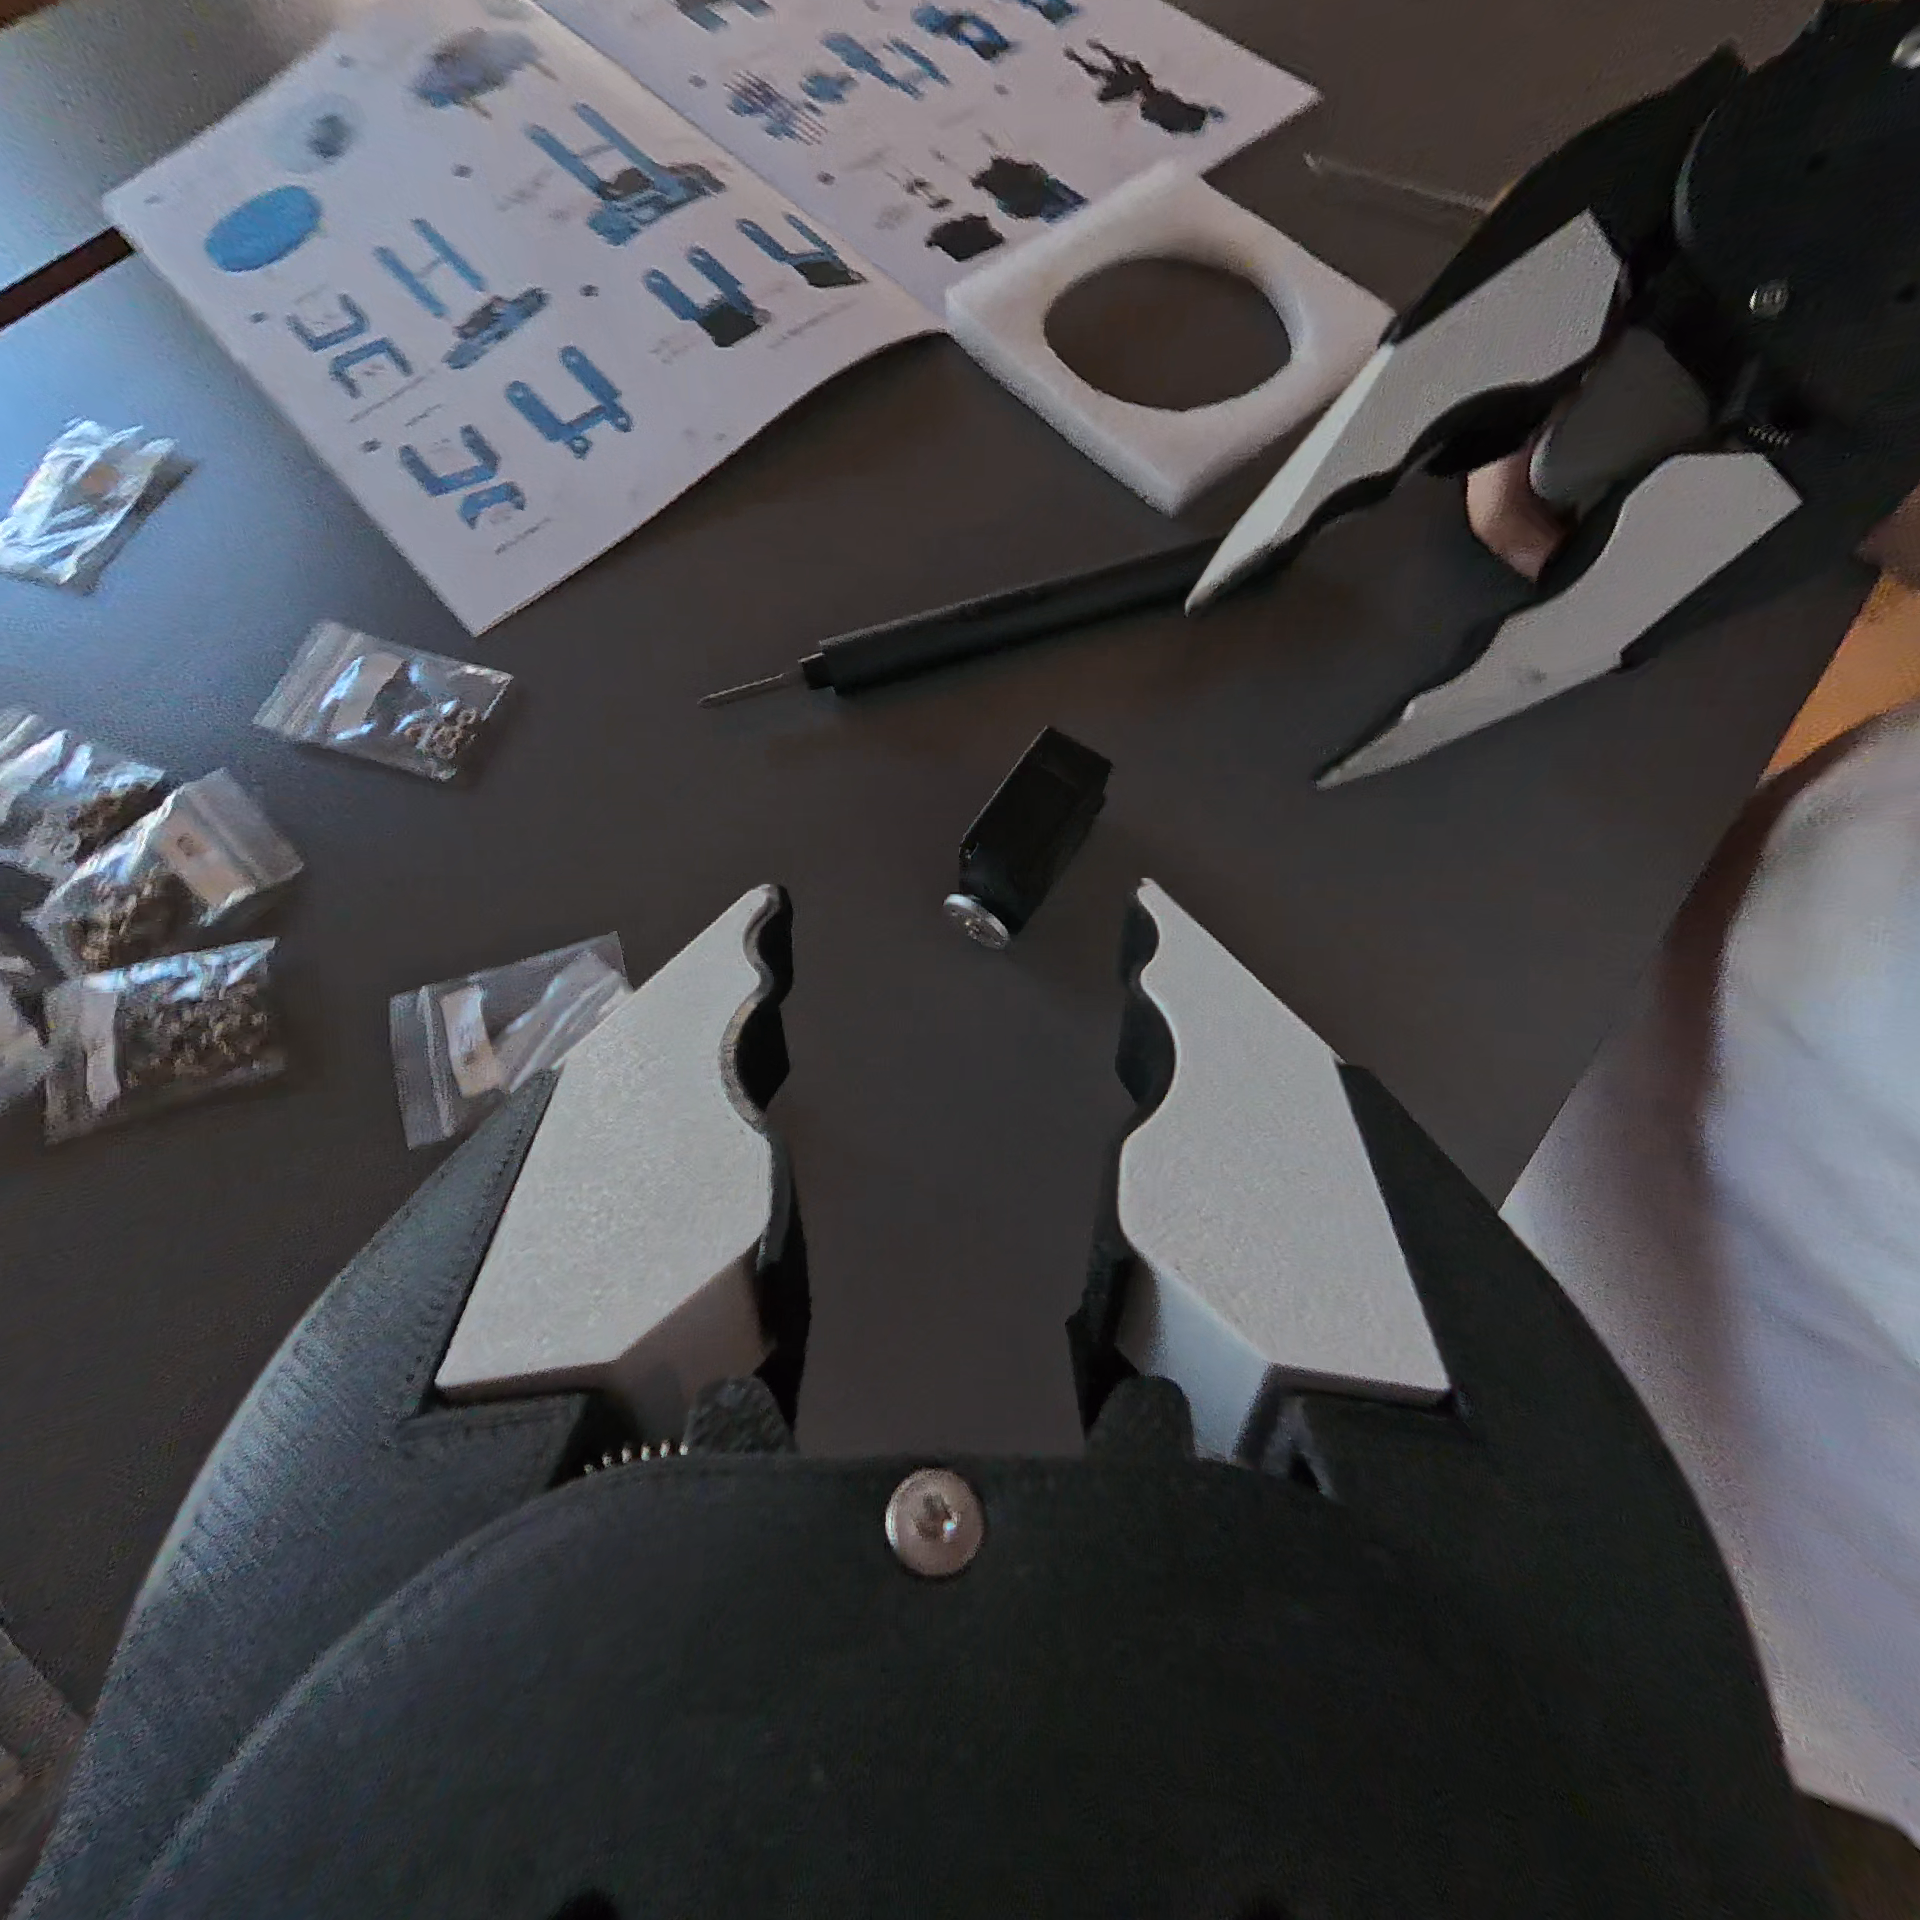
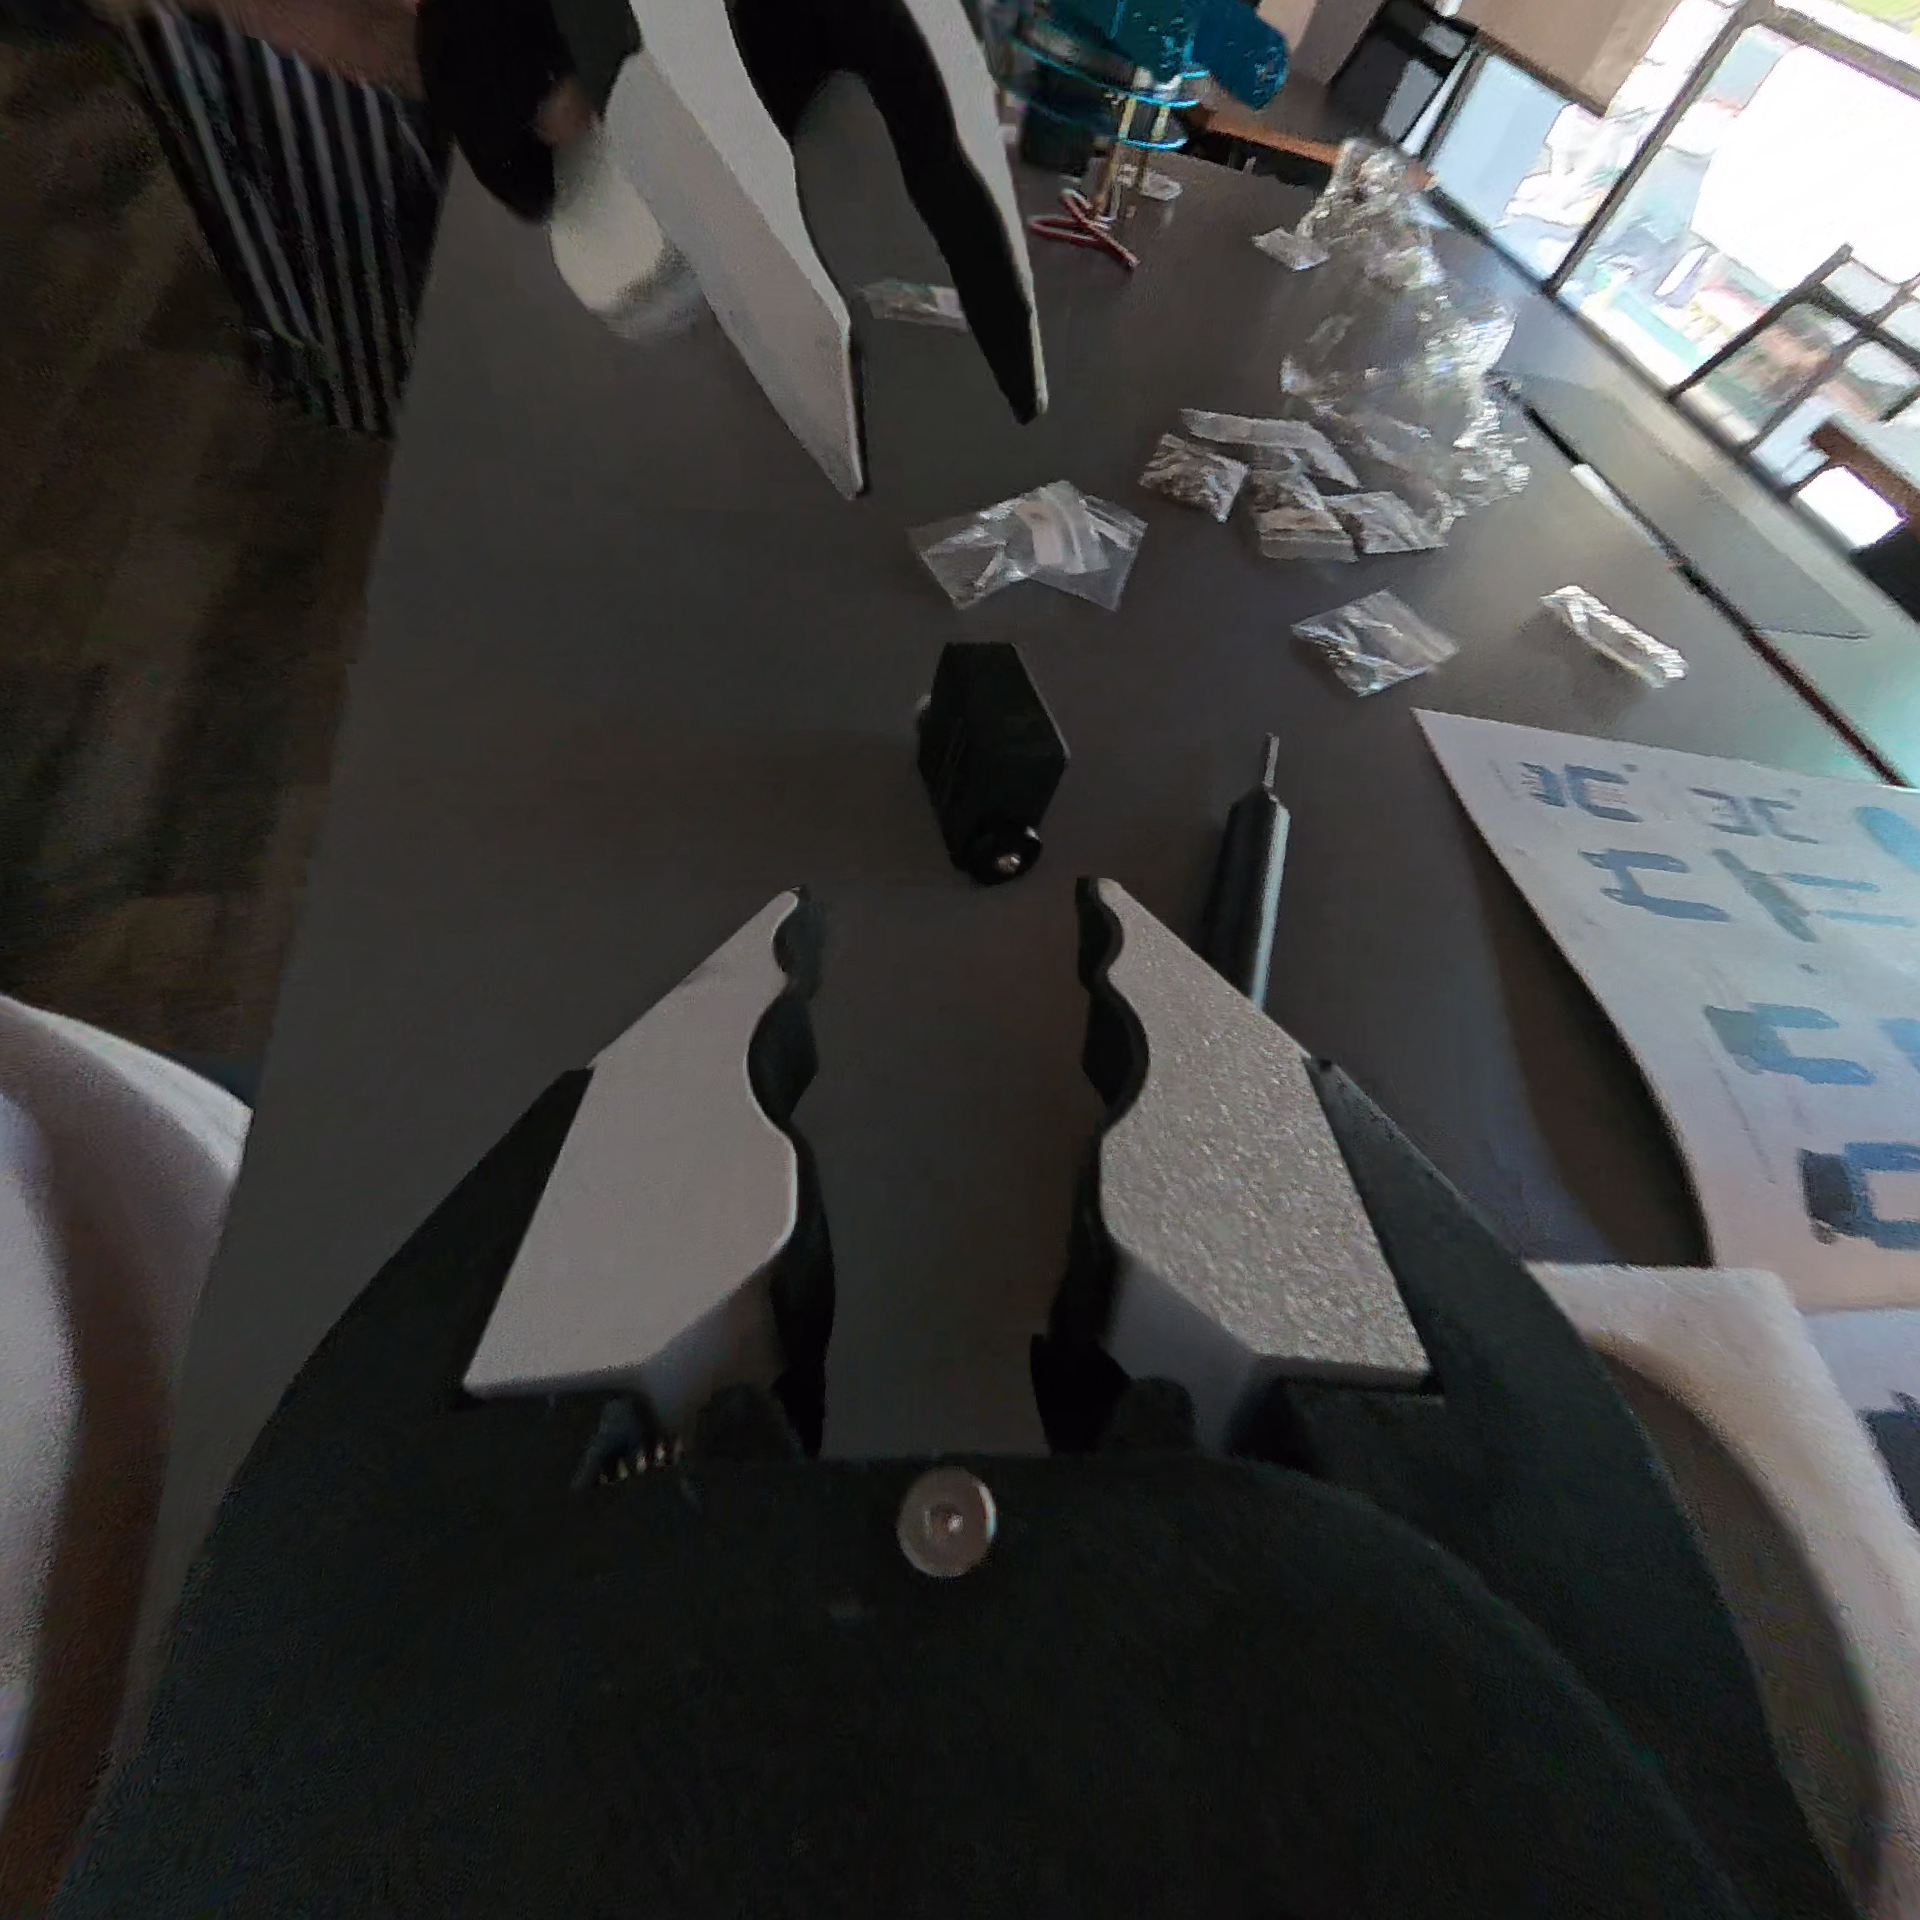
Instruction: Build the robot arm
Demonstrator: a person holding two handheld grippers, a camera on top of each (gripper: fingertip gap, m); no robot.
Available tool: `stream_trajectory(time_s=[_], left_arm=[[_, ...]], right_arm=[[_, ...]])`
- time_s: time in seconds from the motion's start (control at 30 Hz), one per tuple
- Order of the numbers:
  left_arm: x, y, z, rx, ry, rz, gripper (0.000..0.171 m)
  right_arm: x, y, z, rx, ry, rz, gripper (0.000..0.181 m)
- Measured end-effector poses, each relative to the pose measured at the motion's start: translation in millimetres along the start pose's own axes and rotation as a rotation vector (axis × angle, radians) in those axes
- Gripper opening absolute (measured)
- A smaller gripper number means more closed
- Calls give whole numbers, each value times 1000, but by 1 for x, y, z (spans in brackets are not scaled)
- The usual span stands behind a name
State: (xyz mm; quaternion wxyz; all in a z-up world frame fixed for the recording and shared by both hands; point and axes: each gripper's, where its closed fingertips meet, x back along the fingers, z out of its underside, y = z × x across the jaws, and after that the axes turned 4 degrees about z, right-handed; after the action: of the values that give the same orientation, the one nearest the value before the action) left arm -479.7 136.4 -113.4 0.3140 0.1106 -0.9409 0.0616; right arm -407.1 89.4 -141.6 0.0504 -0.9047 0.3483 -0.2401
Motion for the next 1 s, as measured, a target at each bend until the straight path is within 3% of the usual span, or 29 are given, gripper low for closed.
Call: stream_trajectory(time_s=[0.2, 0.33, 0.6, 0.8, 1.0], left_arm=[[31, 1, -9, 118, -222, -80, 58], [52, 0, -12, 100, -254, -118, 57], [66, -3, 2, 109, -235, -134, 54], [52, 0, 3, 131, -214, -62, 57], [-4, -9, 10, 70, -107, 125, 63]], right_arm=[[-39, -9, -27, 15, 39, -58, 60], [-61, -17, -12, 28, 173, -112, 59], [-64, -15, 2, -7, 221, -163, 44], [-64, -17, 6, 32, 255, -161, 46], [-54, -20, 10, 20, 259, -118, 46]])
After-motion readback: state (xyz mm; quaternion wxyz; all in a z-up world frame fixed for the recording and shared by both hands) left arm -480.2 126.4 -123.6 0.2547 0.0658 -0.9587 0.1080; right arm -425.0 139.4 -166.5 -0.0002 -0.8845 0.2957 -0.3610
